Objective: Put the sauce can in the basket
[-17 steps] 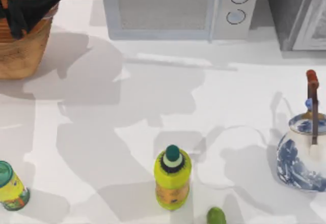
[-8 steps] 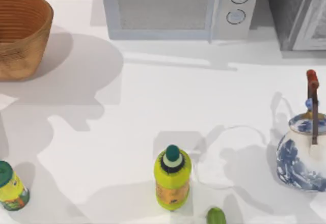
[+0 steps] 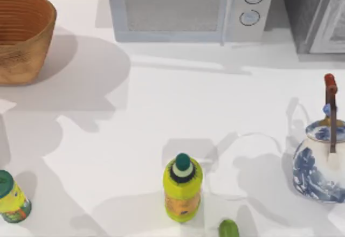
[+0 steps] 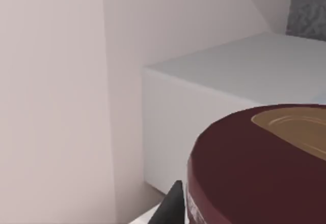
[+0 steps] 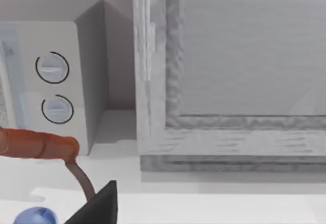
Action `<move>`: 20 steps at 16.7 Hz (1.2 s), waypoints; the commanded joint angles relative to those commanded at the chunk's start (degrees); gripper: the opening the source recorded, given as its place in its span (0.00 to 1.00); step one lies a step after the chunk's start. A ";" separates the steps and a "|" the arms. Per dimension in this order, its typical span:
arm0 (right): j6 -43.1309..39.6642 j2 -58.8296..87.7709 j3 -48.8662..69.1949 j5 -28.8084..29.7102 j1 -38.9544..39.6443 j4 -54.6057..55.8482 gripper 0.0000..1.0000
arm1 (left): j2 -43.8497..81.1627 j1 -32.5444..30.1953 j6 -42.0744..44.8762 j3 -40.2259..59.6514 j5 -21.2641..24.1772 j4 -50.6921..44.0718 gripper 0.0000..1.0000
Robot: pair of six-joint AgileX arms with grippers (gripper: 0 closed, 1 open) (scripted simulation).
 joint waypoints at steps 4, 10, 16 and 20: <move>0.00 0.00 0.00 0.00 0.00 0.00 1.00 | 1.87 -2.49 -0.50 0.86 -2.52 1.50 0.00; 0.00 0.00 0.00 0.00 0.00 0.00 1.00 | 4.06 -5.45 -1.08 1.90 -5.47 3.29 0.00; 0.00 0.00 0.00 0.00 0.00 0.00 1.00 | 4.06 -5.45 -1.08 1.90 -5.47 3.29 0.30; 0.00 0.00 0.00 0.00 0.00 0.00 1.00 | 4.06 -5.45 -1.08 1.90 -5.47 3.29 0.60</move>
